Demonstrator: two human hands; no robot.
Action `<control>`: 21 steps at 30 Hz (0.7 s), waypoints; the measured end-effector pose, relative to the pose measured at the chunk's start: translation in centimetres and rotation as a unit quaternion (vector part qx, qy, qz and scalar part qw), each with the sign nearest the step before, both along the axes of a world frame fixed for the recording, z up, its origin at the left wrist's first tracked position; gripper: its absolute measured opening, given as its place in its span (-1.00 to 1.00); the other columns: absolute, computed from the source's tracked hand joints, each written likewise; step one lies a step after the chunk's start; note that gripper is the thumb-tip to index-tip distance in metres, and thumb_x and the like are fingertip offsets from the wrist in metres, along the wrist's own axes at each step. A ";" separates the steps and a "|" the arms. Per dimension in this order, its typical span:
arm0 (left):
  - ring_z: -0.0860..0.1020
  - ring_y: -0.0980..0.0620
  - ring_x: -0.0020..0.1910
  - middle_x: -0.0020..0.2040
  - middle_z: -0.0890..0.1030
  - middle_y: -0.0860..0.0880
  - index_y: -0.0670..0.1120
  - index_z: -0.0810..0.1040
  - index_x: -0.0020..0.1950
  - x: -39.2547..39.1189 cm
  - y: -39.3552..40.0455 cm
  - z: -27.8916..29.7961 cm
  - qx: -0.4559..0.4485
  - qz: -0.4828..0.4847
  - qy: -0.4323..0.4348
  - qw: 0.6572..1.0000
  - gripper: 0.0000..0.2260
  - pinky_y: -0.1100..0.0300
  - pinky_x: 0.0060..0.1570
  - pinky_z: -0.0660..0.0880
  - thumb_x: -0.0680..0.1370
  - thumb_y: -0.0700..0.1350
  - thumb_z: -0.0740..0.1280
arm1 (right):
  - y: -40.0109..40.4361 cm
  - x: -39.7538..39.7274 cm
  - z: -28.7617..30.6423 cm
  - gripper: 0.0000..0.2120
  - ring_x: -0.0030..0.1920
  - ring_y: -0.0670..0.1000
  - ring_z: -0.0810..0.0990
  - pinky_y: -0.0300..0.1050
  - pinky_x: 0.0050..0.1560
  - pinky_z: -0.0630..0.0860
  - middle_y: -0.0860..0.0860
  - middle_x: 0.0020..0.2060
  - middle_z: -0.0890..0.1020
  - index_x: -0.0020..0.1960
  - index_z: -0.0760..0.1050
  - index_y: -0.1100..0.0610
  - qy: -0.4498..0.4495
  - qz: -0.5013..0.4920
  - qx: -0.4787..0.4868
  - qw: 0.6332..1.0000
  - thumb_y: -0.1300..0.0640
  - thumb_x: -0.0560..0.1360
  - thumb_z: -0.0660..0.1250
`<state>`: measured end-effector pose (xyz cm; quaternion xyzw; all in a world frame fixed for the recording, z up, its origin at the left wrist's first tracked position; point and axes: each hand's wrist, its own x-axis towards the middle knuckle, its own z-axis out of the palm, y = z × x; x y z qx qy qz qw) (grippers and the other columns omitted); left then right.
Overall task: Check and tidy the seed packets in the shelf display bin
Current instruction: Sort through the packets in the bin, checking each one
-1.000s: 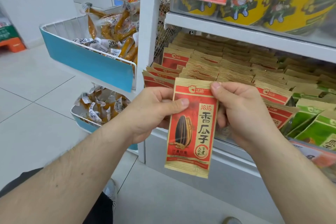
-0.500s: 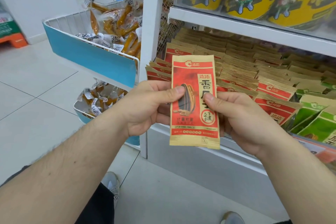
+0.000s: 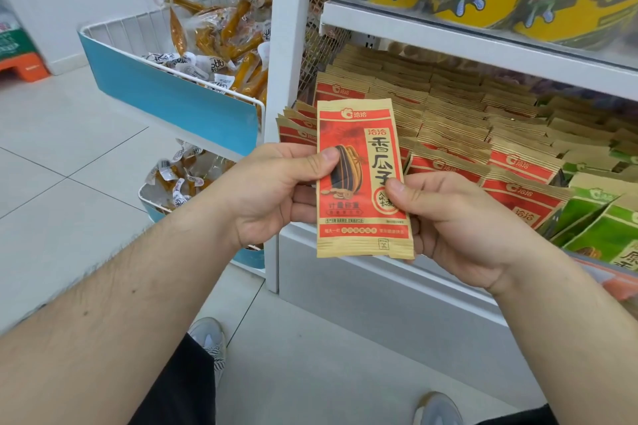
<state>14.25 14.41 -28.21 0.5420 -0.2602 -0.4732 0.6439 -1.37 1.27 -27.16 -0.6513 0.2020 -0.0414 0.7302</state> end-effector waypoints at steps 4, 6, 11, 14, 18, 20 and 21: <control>0.69 -0.02 -0.24 -0.14 0.71 -0.12 -0.16 0.62 0.05 -0.2 0.1 0.1 -0.002 0.011 -0.046 0.999 -0.68 0.15 -0.33 0.62 0.40 -0.01 0.34 | -0.1 -0.1 -0.2 -0.69 -0.30 0.09 0.62 -0.16 -0.39 0.54 0.24 -0.20 0.68 -0.06 0.64 0.26 0.006 -0.010 -0.021 1.000 0.03 0.41 0.31; 0.70 0.00 -0.21 -0.14 0.72 -0.07 -0.12 0.62 0.06 -0.3 0.2 0.3 0.008 0.036 -0.092 0.995 -0.67 0.14 -0.29 0.61 0.39 0.02 0.36 | 0.4 -0.1 0.0 -0.68 -0.26 0.14 0.61 -0.13 -0.38 0.53 0.28 -0.16 0.68 -0.05 0.65 0.27 -0.008 -0.028 -0.055 0.998 0.03 0.41 0.32; 0.62 0.35 -0.16 -0.09 0.64 0.25 0.16 0.51 0.10 -1.8 0.6 1.2 0.047 0.240 -0.403 0.882 -0.62 0.34 -0.14 0.54 0.36 0.18 0.52 | 2.1 0.2 -0.8 -0.88 -0.34 -0.15 0.52 -0.25 -0.27 0.42 -0.14 -0.34 0.64 -0.02 0.69 -0.07 -0.079 -0.183 -0.461 0.865 0.01 0.50 0.38; 0.65 0.23 -0.03 0.02 0.67 0.17 0.07 0.51 0.16 -3.9 0.3 1.1 -0.021 0.125 -0.295 0.947 -0.48 0.22 -0.04 0.59 0.28 0.24 0.50 | 3.8 1.1 -2.2 -0.76 -0.30 -0.16 0.43 -0.37 -0.26 0.36 -0.12 -0.25 0.52 -0.06 0.66 0.04 -0.127 -0.192 -0.622 0.749 -0.05 0.42 0.31; 0.67 -0.06 0.03 0.02 0.71 -0.01 -0.02 0.57 0.12 -2.2 -0.3 -0.6 0.004 0.082 -0.113 0.990 -0.77 -0.04 0.01 0.58 0.53 -0.28 0.39 | 3.1 1.6 -2.3 -0.91 -0.29 -0.18 0.48 -0.28 -0.22 0.45 -0.18 -0.26 0.54 -0.20 0.64 -0.09 -0.115 -0.201 -0.557 0.798 -0.05 0.37 0.38; 0.66 -0.10 0.05 0.06 0.70 -0.05 -0.03 0.57 0.16 -1.4 0.0 -1.1 0.029 -0.026 -0.065 0.997 -0.72 -0.10 0.05 0.57 0.51 -0.31 0.37 | 2.0 1.5 -1.1 -0.93 -0.25 -0.10 0.58 -0.07 -0.20 0.56 -0.13 -0.23 0.60 -0.15 0.62 -0.12 -0.091 -0.271 -0.422 0.860 -0.05 0.37 0.43; 0.66 -0.11 0.06 0.07 0.70 -0.06 -0.03 0.56 0.17 -1.3 0.1 -1.2 0.035 -0.078 -0.056 0.995 -0.69 -0.11 0.07 0.57 0.47 -0.28 0.39 | 1.6 1.4 -0.3 -0.90 -0.24 -0.02 0.64 0.00 -0.26 0.60 -0.09 -0.20 0.63 -0.08 0.61 -0.10 -0.079 -0.275 -0.327 0.901 -0.03 0.40 0.46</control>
